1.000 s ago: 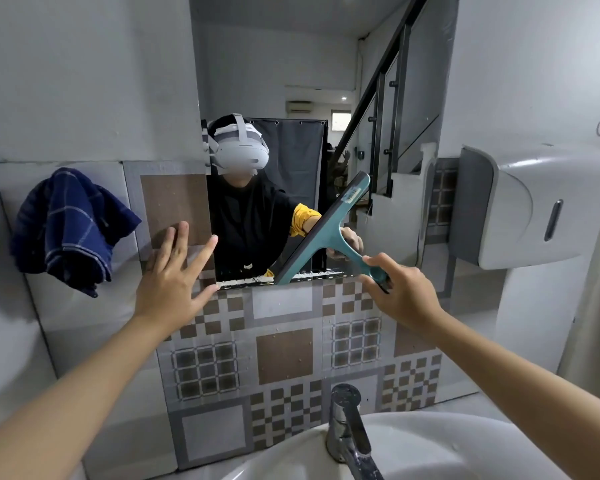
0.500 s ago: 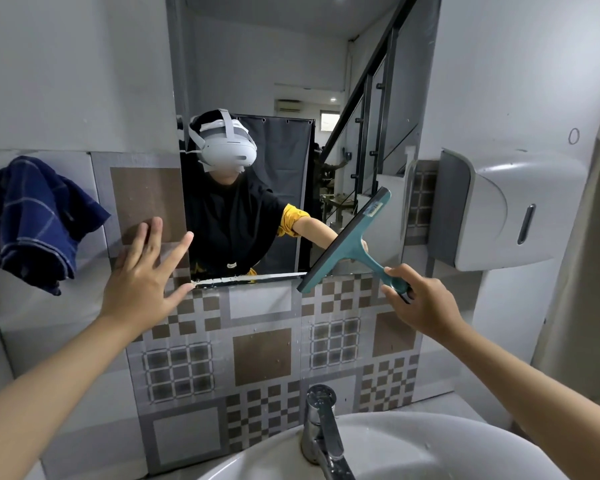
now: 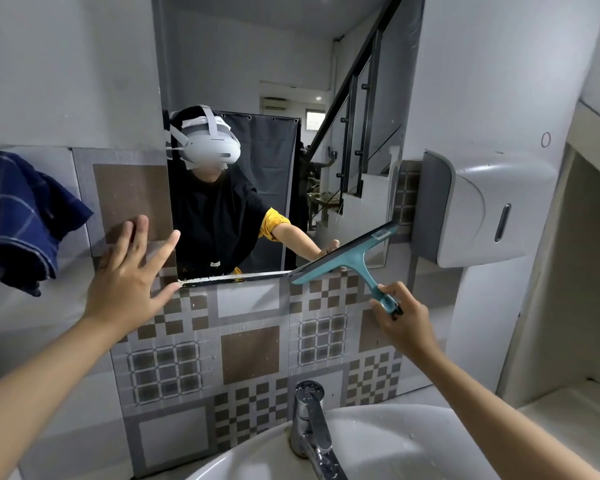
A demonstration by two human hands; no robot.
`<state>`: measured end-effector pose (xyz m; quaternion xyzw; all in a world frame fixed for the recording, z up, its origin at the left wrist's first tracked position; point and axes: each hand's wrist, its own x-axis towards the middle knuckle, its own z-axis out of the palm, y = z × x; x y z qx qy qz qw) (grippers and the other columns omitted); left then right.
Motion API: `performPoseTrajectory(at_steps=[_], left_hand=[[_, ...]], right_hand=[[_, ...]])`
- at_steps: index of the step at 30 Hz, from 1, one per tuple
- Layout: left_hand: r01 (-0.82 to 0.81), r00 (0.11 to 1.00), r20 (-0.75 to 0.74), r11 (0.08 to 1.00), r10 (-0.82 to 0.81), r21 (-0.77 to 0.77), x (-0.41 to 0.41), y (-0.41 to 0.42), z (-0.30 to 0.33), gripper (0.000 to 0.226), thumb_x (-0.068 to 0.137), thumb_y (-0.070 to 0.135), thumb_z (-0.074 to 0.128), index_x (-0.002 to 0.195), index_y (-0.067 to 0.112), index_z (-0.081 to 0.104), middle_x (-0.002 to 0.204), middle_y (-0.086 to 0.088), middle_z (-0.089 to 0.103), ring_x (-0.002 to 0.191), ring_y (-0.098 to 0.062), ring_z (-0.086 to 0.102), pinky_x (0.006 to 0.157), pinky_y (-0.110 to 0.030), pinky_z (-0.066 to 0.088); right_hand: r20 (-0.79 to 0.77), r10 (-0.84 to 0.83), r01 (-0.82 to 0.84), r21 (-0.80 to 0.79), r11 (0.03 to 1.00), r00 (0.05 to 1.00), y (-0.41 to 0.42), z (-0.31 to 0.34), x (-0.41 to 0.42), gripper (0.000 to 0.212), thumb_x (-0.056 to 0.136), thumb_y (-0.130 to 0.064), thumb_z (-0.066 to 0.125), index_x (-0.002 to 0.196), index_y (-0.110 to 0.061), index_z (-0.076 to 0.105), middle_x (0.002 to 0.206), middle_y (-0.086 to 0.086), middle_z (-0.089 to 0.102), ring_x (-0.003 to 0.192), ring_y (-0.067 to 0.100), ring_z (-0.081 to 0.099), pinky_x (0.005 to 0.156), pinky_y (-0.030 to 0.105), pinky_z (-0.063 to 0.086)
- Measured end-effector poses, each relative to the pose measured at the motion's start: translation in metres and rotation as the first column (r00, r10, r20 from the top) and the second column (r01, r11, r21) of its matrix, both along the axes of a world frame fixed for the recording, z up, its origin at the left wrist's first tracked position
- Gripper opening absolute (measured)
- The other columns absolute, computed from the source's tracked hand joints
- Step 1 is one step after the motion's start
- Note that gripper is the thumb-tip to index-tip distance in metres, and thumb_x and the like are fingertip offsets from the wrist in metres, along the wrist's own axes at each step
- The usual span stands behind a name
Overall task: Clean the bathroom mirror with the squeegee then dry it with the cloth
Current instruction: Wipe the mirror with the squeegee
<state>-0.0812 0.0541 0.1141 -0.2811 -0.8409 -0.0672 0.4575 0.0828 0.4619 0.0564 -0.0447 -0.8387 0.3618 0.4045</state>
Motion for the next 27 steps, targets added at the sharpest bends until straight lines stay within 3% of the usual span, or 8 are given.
performPoseTrajectory(at_steps=[4,10,13,18,20,24,27], left_hand=[[-0.018,1.000,0.005,1.000,0.019,-0.007,0.000,0.000,0.001,0.077,0.077,0.057,0.036,0.146,0.026,0.022,0.155,-0.018,0.009,0.141,-0.037,0.007,0.095,-0.065,0.035],[0.002,1.000,0.029,1.000,-0.002,0.013,0.001,0.001,0.001,0.076,0.079,0.051,0.049,0.146,0.028,0.022,0.155,-0.018,0.010,0.142,-0.036,0.005,0.093,-0.066,0.037],[0.013,0.999,0.035,1.000,-0.013,0.024,0.001,0.000,0.000,0.082,0.077,0.040,0.067,0.146,0.028,0.023,0.155,-0.017,0.009,0.142,-0.036,0.005,0.093,-0.065,0.037],[0.023,0.999,0.044,0.999,-0.024,0.027,0.000,0.000,0.000,0.087,0.074,0.037,0.070,0.146,0.028,0.023,0.155,-0.016,0.007,0.141,-0.033,0.002,0.097,-0.065,0.035],[0.023,0.999,0.042,0.999,-0.024,0.023,0.000,0.000,0.000,0.086,0.074,0.037,0.070,0.146,0.028,0.023,0.155,-0.017,0.007,0.141,-0.034,0.003,0.098,-0.064,0.033],[0.025,0.999,0.042,0.999,-0.026,0.024,0.002,-0.001,0.002,0.085,0.075,0.036,0.070,0.145,0.027,0.024,0.155,-0.017,0.008,0.141,-0.037,0.007,0.098,-0.063,0.033],[0.027,0.999,0.045,0.999,-0.028,0.024,0.003,-0.002,0.003,0.085,0.074,0.037,0.071,0.145,0.028,0.025,0.155,-0.016,0.010,0.141,-0.036,0.009,0.096,-0.062,0.034]], right_hand=[[-0.001,0.025,-0.024,-0.200,0.979,1.000,-0.020,-0.006,0.001,0.017,0.087,-0.016,0.067,0.098,-0.014,0.056,0.083,0.005,0.064,0.047,0.007,0.052,0.043,0.017,0.044],[-0.047,-0.034,0.011,-0.420,0.907,0.998,-0.061,-0.004,0.000,0.016,0.090,-0.020,0.064,0.101,-0.012,0.055,0.081,0.005,0.061,0.051,0.011,0.051,0.040,0.020,0.044],[-0.050,-0.036,-0.001,-0.587,0.810,0.998,-0.085,0.002,0.000,0.012,0.092,-0.022,0.061,0.097,-0.014,0.053,0.073,0.008,0.056,0.047,0.012,0.043,0.036,0.022,0.040],[0.004,-0.055,0.033,-0.840,0.542,0.999,-0.126,0.015,-0.007,0.013,0.092,-0.030,0.059,0.097,-0.019,0.053,0.075,0.007,0.052,0.047,0.011,0.038,0.038,0.022,0.035],[0.017,-0.052,0.039,-0.891,0.452,0.998,-0.143,0.021,-0.008,0.015,0.093,-0.029,0.057,0.102,-0.017,0.052,0.079,0.007,0.053,0.049,0.011,0.039,0.036,0.021,0.035],[0.057,-0.080,0.083,-0.921,0.381,0.995,-0.174,0.030,-0.013,0.017,0.094,-0.030,0.056,0.102,-0.017,0.051,0.098,0.009,0.058,0.057,0.014,0.045,0.038,0.021,0.038],[0.053,-0.069,0.072,-0.948,0.309,0.996,-0.195,0.036,-0.016,0.015,0.094,-0.031,0.055,0.099,-0.017,0.050,0.092,0.006,0.059,0.057,0.015,0.045,0.042,0.024,0.040]])
